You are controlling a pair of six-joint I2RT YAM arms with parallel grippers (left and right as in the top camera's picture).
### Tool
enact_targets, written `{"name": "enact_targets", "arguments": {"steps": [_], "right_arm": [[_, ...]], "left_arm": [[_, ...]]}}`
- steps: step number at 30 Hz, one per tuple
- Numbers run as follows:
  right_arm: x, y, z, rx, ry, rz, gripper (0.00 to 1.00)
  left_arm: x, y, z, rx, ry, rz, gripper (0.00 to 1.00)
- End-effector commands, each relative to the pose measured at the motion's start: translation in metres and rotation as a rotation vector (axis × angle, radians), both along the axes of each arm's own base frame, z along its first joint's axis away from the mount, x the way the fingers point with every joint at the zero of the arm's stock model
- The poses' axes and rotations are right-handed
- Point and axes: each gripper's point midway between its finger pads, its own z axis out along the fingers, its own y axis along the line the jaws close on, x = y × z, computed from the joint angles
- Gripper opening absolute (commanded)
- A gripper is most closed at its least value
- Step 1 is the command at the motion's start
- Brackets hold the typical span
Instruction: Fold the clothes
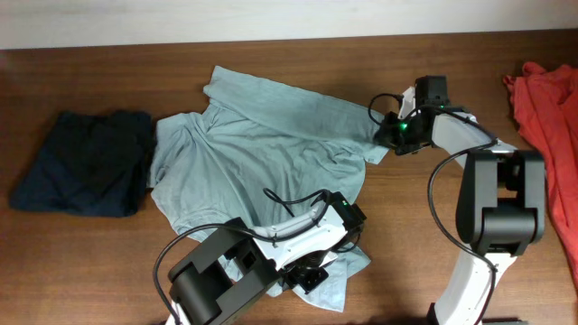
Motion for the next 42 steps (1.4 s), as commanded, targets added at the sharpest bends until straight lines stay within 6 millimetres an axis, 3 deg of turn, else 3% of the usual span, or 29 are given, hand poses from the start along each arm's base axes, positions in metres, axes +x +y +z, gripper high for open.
{"name": "enact_targets", "arguments": {"steps": [1,6,7,10,19,23,25,30,31,32,33,34,35,42], "right_arm": [[-0.008,-0.063,-0.024,-0.149,0.078,-0.161,0.04],[-0.024,-0.138,-0.021,-0.158,0.131,-0.337,0.04],[-0.032,-0.162,-0.019,-0.155,0.144,-0.385,0.04],[-0.046,-0.196,-0.013,-0.155,0.157,-0.451,0.04],[-0.084,-0.275,0.011,-0.265,0.189,-0.645,0.04],[-0.095,-0.305,0.035,-0.304,0.209,-0.732,0.04],[-0.107,-0.328,0.056,-0.399,0.249,-0.801,0.04],[-0.099,-0.334,0.086,-0.390,0.224,-0.807,0.04],[-0.093,-0.329,0.091,-0.363,0.210,-0.795,0.12],[-0.083,-0.319,0.096,-0.304,0.178,-0.757,0.33],[-0.080,-0.316,0.097,-0.291,0.170,-0.745,0.41],[-0.073,-0.308,0.099,-0.246,0.148,-0.720,0.57],[-0.071,-0.305,0.100,-0.227,0.141,-0.714,0.61],[-0.069,-0.295,0.100,-0.197,0.135,-0.661,0.63]], "left_arm": [[0.002,0.009,0.000,0.047,-0.018,0.002,0.00],[0.010,0.019,0.002,0.089,-0.047,-0.016,0.01],[0.012,0.021,0.003,0.097,-0.051,-0.017,0.01],[0.017,0.029,0.005,0.127,-0.060,-0.017,0.00],[0.021,0.045,0.013,0.190,-0.062,-0.025,0.00],[0.022,0.051,0.017,0.224,-0.065,-0.042,0.00],[0.022,0.056,0.021,0.248,-0.061,-0.052,0.00],[0.022,0.059,0.023,0.261,-0.061,-0.057,0.01],[0.023,0.059,0.023,0.262,-0.068,-0.062,0.00],[0.026,0.059,0.023,0.267,-0.090,-0.060,0.01],[0.028,0.060,0.024,0.270,-0.106,-0.056,0.03],[0.029,0.059,0.025,0.263,-0.111,-0.054,0.15],[0.029,0.060,0.026,0.261,-0.114,-0.053,0.19],[0.037,0.062,0.045,0.199,-0.157,0.005,0.27]]}}
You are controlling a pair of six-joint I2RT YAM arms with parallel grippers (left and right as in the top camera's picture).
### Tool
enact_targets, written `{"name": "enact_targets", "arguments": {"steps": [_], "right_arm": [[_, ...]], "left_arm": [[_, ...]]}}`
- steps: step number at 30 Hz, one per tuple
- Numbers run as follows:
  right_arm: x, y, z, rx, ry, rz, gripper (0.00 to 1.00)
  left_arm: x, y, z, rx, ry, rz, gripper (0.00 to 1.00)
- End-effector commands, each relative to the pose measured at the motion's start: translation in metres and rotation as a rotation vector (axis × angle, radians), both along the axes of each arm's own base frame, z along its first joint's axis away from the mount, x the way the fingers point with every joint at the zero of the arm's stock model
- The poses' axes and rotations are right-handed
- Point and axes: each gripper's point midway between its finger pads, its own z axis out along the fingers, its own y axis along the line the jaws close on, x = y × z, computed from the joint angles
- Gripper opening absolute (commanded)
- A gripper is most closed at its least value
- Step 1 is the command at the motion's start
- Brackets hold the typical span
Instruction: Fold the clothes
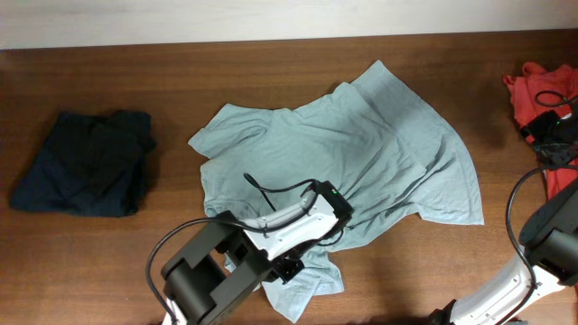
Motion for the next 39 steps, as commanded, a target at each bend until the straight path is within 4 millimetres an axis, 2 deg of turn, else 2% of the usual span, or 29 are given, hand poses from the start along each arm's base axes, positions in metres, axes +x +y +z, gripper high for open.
{"name": "enact_targets", "arguments": {"steps": [1,2,4,5,6,7,8,9,10,11,12,13,14,15,17,18,23,29,32,36,39], "right_arm": [[0.015,0.016,0.020,0.030,-0.084,0.096,0.63],[0.017,0.019,0.020,0.038,-0.092,0.111,0.63],[0.030,0.040,0.023,0.065,-0.124,0.193,0.63],[0.034,0.046,0.023,0.063,-0.124,0.211,0.63],[0.040,0.057,0.023,0.061,-0.125,0.246,0.63],[0.043,0.063,0.023,0.058,-0.125,0.269,0.63],[0.049,0.074,0.023,0.056,-0.127,0.302,0.63],[0.053,0.082,0.023,0.057,-0.129,0.321,0.63],[0.057,0.093,0.023,0.058,-0.128,0.346,0.63],[0.060,0.104,0.023,0.062,-0.125,0.368,0.63],[0.062,0.112,0.023,0.065,-0.121,0.385,0.63],[0.064,0.127,0.022,0.073,-0.113,0.417,0.63],[0.065,0.136,0.021,0.079,-0.104,0.436,0.63],[0.065,0.141,0.021,0.083,-0.100,0.449,0.62],[0.066,0.167,0.022,0.129,-0.109,0.527,0.58],[0.067,0.174,0.024,0.149,-0.123,0.556,0.58],[0.062,0.185,0.024,0.203,-0.120,0.567,0.57],[0.055,0.188,0.023,0.214,-0.094,0.588,0.57],[0.050,0.189,0.022,0.225,-0.078,0.586,0.57],[0.051,0.192,0.022,0.227,-0.077,0.592,0.57],[0.052,0.204,0.022,0.225,-0.075,0.626,0.57]], "left_arm": [[0.013,0.003,0.023,-0.075,-0.096,0.032,0.27],[0.017,0.003,0.028,-0.087,-0.116,0.035,0.28],[0.035,0.008,0.046,-0.132,-0.223,0.061,0.29],[0.044,0.010,0.053,-0.142,-0.274,0.079,0.34],[0.059,0.015,0.064,-0.159,-0.365,0.114,0.41],[0.066,0.018,0.069,-0.171,-0.407,0.134,0.46],[0.082,0.020,0.076,-0.221,-0.479,0.183,0.67],[0.092,0.021,0.079,-0.255,-0.519,0.215,0.75],[0.110,0.021,0.081,-0.310,-0.581,0.268,0.76],[0.128,0.019,0.080,-0.370,-0.622,0.311,0.73],[0.147,0.013,0.077,-0.459,-0.633,0.335,0.59],[0.177,0.003,0.070,-0.608,-0.627,0.357,0.33],[0.190,0.002,0.066,-0.657,-0.632,0.369,0.14],[0.206,0.005,0.061,-0.694,-0.648,0.396,0.02],[0.247,0.014,0.035,-0.783,-0.660,0.435,0.00],[0.256,0.015,0.024,-0.804,-0.654,0.430,0.00],[0.288,0.023,-0.027,-0.797,-0.669,0.411,0.00],[0.315,0.030,-0.072,-0.780,-0.727,0.415,0.00],[0.331,0.049,-0.096,-0.751,-0.776,0.440,0.00],[0.345,0.081,-0.133,-0.733,-0.830,0.579,0.00],[0.366,0.103,-0.155,-0.762,-0.860,0.646,0.00]]}}
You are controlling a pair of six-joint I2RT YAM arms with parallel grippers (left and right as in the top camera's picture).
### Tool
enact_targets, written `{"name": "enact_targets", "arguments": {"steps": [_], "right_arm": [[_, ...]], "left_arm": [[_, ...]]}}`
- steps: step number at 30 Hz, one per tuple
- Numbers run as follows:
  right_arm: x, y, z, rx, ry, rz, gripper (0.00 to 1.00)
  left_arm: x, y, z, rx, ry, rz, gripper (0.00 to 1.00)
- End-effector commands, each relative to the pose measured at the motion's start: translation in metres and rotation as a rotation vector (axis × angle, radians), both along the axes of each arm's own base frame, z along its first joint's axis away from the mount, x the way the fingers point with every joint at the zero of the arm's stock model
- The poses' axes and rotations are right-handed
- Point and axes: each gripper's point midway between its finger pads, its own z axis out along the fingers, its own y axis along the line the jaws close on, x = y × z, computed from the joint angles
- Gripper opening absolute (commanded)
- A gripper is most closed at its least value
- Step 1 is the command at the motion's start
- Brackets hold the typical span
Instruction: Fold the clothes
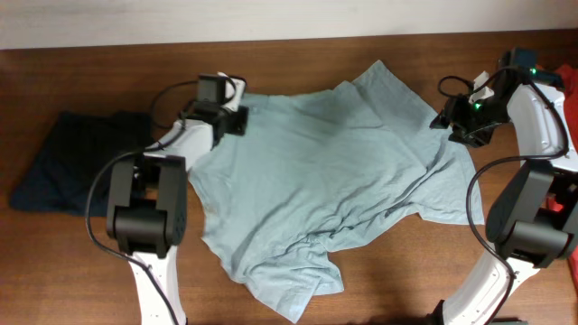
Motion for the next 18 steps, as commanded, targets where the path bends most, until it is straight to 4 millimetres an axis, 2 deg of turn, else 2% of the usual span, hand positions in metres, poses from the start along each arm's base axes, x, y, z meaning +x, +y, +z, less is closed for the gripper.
{"name": "enact_targets", "arguments": {"steps": [1,3,5,8,11,14,15,17,18], "right_arm": [[0.007,0.020,0.017,-0.009,-0.054,0.079,0.57],[0.007,0.033,0.017,-0.016,-0.063,0.141,0.58],[0.005,0.043,0.014,-0.038,-0.048,0.180,0.61],[-0.002,0.053,0.006,-0.105,0.002,0.219,0.63],[-0.013,0.051,-0.002,-0.142,0.069,0.186,0.64],[-0.028,0.042,-0.016,-0.168,0.137,0.153,0.64],[-0.032,0.037,-0.022,-0.185,0.155,0.135,0.66],[-0.032,0.028,-0.032,-0.203,0.154,0.112,0.70],[-0.029,0.022,-0.037,-0.204,0.131,0.112,0.71]], "left_arm": [[-0.026,0.056,-0.107,0.016,0.220,0.132,0.01],[-0.004,0.067,-0.104,-0.002,0.194,0.155,0.00],[0.018,0.073,-0.091,-0.016,0.159,0.165,0.00],[0.067,0.078,-0.039,-0.025,0.027,0.167,0.01],[0.091,0.080,0.001,-0.018,-0.037,0.154,0.01],[0.102,0.082,0.033,-0.006,-0.058,0.140,0.02],[0.102,0.082,0.039,-0.005,-0.051,0.141,0.04],[0.101,0.083,0.049,-0.004,-0.032,0.141,0.14],[0.097,0.082,0.057,-0.003,-0.008,0.141,0.33]]}}
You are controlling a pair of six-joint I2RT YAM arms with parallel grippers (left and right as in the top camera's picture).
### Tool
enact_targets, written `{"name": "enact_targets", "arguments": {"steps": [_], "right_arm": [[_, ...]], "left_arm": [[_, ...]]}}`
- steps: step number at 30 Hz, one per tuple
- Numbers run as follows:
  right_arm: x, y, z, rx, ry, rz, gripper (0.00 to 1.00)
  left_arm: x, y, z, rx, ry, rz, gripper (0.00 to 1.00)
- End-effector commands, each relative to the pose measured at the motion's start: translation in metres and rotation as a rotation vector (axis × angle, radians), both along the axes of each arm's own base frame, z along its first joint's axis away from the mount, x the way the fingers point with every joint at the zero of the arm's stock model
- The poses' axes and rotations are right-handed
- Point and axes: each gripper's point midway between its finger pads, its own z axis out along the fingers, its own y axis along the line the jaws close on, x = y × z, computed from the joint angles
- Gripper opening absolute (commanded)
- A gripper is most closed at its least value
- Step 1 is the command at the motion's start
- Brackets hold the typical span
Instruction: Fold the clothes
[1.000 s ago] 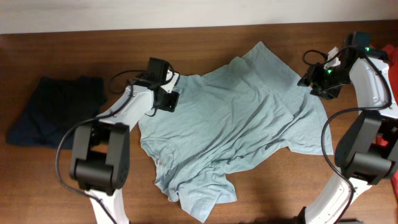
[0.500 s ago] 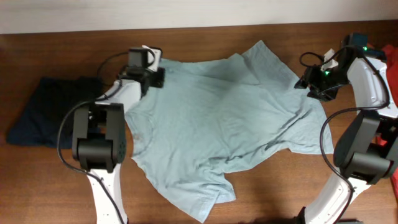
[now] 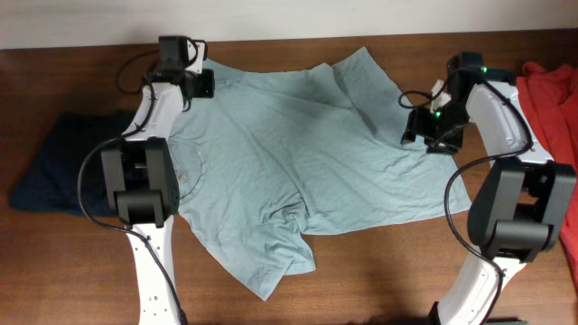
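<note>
A pale blue-grey T-shirt (image 3: pixel 298 171) lies spread and wrinkled across the middle of the table, with one flap trailing toward the front edge. My left gripper (image 3: pixel 206 83) sits at the shirt's far left corner, shut on the cloth there. My right gripper (image 3: pixel 417 126) is over the shirt's right side near the far edge and looks shut on a fold of it. The fingers themselves are small in the overhead view.
A dark navy folded garment (image 3: pixel 63 171) lies at the left edge, partly behind my left arm. A red garment (image 3: pixel 551 108) is heaped at the far right. Bare wooden table (image 3: pixel 406 271) shows in front of the shirt.
Both grippers have moved, the left one farther back and left, the right one to the left. The shirt has shifted left with them and its far left corner lies flatter.
At first the shirt lay bunched, with my left gripper at its front hem and my right at its far right edge. Then it lay farther right, my right arm off by the red garment. Later both grippers were at its far corners, and now it lies wider.
</note>
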Motion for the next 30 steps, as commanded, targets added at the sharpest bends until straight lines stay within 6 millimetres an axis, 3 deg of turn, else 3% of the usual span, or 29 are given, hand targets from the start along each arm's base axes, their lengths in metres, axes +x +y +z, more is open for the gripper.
{"name": "enact_targets", "arguments": {"steps": [1,2,4,6,7,8,13,15,18,23,24,27,30], "right_arm": [[-0.001,-0.025,-0.009,-0.062,-0.031,-0.026,0.71],[0.006,-0.025,-0.011,-0.048,-0.076,0.021,0.71],[0.019,-0.024,-0.015,-0.033,-0.148,0.058,0.70],[0.033,-0.020,-0.019,-0.010,-0.219,0.069,0.61],[0.045,-0.013,-0.021,0.026,-0.280,0.077,0.37],[0.051,-0.007,-0.022,0.058,-0.317,0.085,0.22],[0.080,0.028,-0.033,0.179,-0.443,0.081,0.10],[0.096,0.042,-0.042,0.179,-0.491,0.095,0.09],[0.104,0.050,-0.063,0.173,-0.489,0.078,0.09],[0.091,0.022,-0.115,0.019,-0.362,-0.025,0.09],[0.082,0.004,-0.126,-0.059,-0.316,-0.053,0.08],[0.064,-0.038,-0.131,-0.228,-0.229,-0.155,0.04],[0.048,-0.064,-0.132,-0.273,-0.160,-0.202,0.04]], "left_arm": [[0.006,0.007,0.031,0.019,-0.009,0.003,0.43],[0.002,0.007,0.037,0.019,0.016,0.003,0.52],[-0.006,0.007,0.045,0.019,0.051,0.002,0.52],[-0.015,0.004,0.057,0.010,0.090,-0.008,0.52],[-0.023,0.001,0.067,0.007,0.120,-0.014,0.52],[-0.028,-0.002,0.073,0.005,0.138,-0.019,0.51],[-0.060,-0.021,0.098,-0.004,0.231,-0.057,0.37],[-0.077,-0.034,0.107,0.000,0.280,-0.080,0.32],[-0.094,-0.050,0.115,0.006,0.321,-0.111,0.30],[-0.110,-0.066,0.126,0.018,0.343,-0.145,0.30],[-0.116,-0.069,0.131,0.020,0.353,-0.151,0.30],[-0.124,-0.068,0.141,0.020,0.359,-0.151,0.30],[-0.127,-0.070,0.143,0.020,0.359,-0.155,0.32]]}}
